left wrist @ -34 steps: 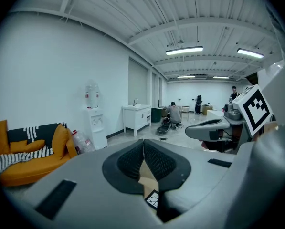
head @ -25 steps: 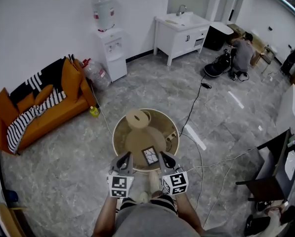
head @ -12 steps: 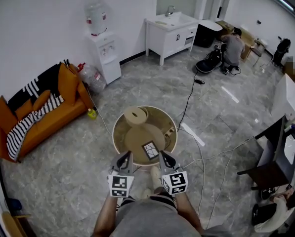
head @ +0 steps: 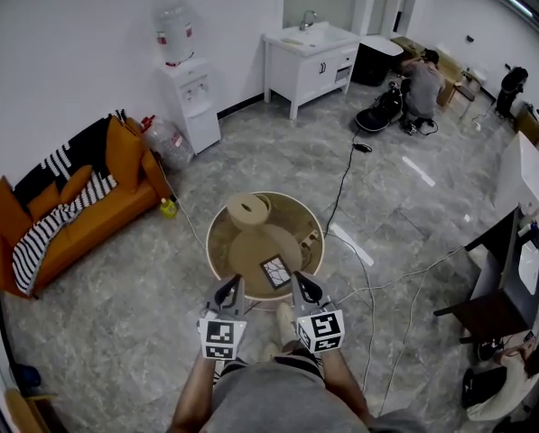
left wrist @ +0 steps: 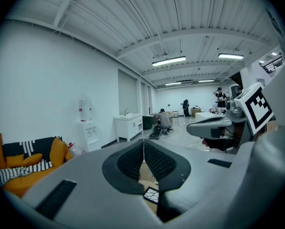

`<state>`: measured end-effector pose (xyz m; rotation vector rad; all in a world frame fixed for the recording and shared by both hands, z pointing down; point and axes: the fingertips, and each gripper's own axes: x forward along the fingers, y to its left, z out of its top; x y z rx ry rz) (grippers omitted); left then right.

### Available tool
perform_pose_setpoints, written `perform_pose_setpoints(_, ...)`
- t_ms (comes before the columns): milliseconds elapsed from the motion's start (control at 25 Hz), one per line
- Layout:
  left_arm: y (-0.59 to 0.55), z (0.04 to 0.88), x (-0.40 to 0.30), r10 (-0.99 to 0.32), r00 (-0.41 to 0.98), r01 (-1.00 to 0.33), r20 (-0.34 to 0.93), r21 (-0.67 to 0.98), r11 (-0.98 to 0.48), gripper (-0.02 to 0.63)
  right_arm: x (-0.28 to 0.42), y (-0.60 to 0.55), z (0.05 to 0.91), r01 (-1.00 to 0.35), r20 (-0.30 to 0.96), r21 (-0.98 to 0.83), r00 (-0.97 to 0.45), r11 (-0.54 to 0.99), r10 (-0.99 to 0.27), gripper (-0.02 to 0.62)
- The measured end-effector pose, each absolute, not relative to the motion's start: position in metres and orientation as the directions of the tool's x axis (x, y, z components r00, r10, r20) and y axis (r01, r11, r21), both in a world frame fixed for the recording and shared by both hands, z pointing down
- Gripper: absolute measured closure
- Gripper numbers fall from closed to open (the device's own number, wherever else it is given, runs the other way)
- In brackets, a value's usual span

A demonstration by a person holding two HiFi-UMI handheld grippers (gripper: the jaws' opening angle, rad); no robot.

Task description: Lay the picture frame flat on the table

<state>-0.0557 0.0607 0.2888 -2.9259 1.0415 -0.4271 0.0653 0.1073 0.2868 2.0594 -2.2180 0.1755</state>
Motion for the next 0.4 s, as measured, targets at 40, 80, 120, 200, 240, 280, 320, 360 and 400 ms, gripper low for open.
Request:
perform_pose_setpoints(40, 0.0606, 0.2891, -0.0556, -0.62, 0.743, -0.618, 0.252, -0.098, -0.78, 0.584, 0.0653, 0.1073, 0.2865, -0.997, 0.157, -0.01, -0.073, 0.073, -0.985, 0.597)
perform_pose_setpoints(80, 0.0606, 0.2899, -0.0552, -0.619, 0.743, -0.617, 0.253, -0.099, -0.781, 0.584, 0.0655, 0.1074, 0.2865, -0.997, 0.155, -0.009, -0.073, 0.072, -0.985, 0.597)
perform_pose_setpoints(120, 0.0606, 0.2906, -0.0546, -0.618, 0.744, -0.616, 0.254, -0.099, -0.782, 0.584, 0.0661, 0.1076, 0.2868, -0.997, 0.156, -0.009, -0.072, 0.071, -0.985, 0.597)
perform_pose_setpoints(200, 0.0606, 0.291, -0.0525, -0.615, 0.747, -0.613, 0.254, -0.096, -0.784, 0.584, 0.068, 0.1077, 0.2878, -0.998, 0.159, -0.008, -0.07, 0.069, -0.985, 0.597)
perform_pose_setpoints(240, 0.0604, 0.2907, -0.0513, -0.613, 0.748, -0.612, 0.253, -0.095, -0.786, 0.584, 0.0692, 0.1074, 0.2881, -0.998, 0.161, -0.008, -0.069, 0.068, -0.985, 0.597)
perform_pose_setpoints(280, 0.0601, 0.2902, -0.0503, -0.612, 0.749, -0.611, 0.253, -0.095, -0.786, 0.584, 0.0703, 0.1071, 0.2881, -0.998, 0.162, -0.008, -0.068, 0.067, -0.985, 0.597)
perform_pose_setpoints(320, 0.06, 0.2897, -0.0493, -0.612, 0.749, -0.61, 0.253, -0.095, -0.787, 0.584, 0.0714, 0.1069, 0.2879, -0.998, 0.162, -0.008, -0.067, 0.067, -0.985, 0.597)
perform_pose_setpoints(360, 0.0599, 0.2892, -0.0484, -0.612, 0.75, -0.61, 0.252, -0.095, -0.787, 0.584, 0.0724, 0.1067, 0.2875, -0.998, 0.162, -0.007, -0.067, 0.066, -0.985, 0.597)
perform_pose_setpoints(400, 0.0599, 0.2886, -0.0475, -0.612, 0.75, -0.61, 0.252, -0.095, -0.787, 0.584, 0.0734, 0.1067, 0.2872, -0.998, 0.162, -0.007, -0.066, 0.066, -0.985, 0.597)
